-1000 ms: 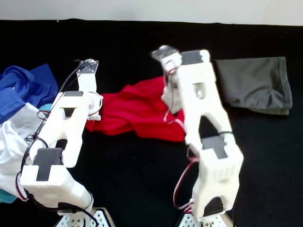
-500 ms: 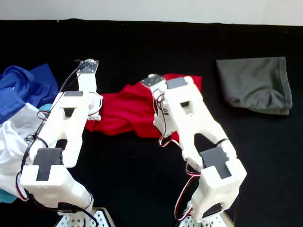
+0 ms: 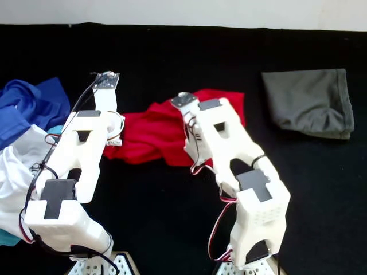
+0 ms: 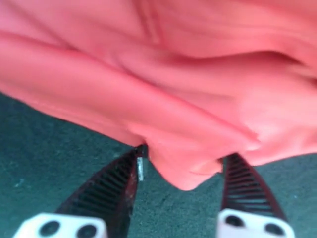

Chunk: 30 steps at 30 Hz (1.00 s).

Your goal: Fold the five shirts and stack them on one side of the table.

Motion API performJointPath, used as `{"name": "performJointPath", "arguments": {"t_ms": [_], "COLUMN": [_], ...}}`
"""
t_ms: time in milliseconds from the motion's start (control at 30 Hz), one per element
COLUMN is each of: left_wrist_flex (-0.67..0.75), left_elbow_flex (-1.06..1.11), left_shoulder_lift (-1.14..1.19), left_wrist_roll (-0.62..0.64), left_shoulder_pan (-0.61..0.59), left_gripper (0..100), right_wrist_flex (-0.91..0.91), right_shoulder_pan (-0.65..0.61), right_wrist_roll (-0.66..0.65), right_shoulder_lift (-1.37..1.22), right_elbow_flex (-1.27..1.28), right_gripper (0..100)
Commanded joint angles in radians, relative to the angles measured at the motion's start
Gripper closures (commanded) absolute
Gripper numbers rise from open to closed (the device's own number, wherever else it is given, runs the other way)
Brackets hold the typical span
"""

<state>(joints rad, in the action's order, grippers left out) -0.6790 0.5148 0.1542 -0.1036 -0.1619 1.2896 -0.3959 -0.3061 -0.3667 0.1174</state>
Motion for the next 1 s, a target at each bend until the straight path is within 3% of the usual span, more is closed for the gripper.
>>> {"name": "performJointPath", "arguments": {"t_ms": [0,233,633,800,967], "left_wrist_flex": [0.0,0.0,0.0,-0.008,-0.164], "left_elbow_flex": [-0.021,-0.021,-0.021,-0.021,-0.064], "left_shoulder_lift": [0.004,0.004,0.004,-0.008,-0.097], "left_wrist_roll": [0.003,0.003,0.003,0.003,0.0], "left_shoulder_pan": [-0.007,-0.007,-0.007,-0.005,-0.015], "left_gripper": [99,99,99,99,99], "right_wrist_flex": [0.001,0.127,0.361,0.309,0.231], "right_shoulder_pan": [0.044,0.128,0.131,0.168,0.22], "right_wrist_roll": [0.009,0.009,0.005,0.008,0.009], "right_shoulder_lift": [-0.001,0.008,0.196,0.202,0.202], "right_elbow_flex": [-0.041,-0.197,-0.303,-0.312,-0.344], "right_gripper": [98.2,99.3,98.9,99.2,99.2]}}
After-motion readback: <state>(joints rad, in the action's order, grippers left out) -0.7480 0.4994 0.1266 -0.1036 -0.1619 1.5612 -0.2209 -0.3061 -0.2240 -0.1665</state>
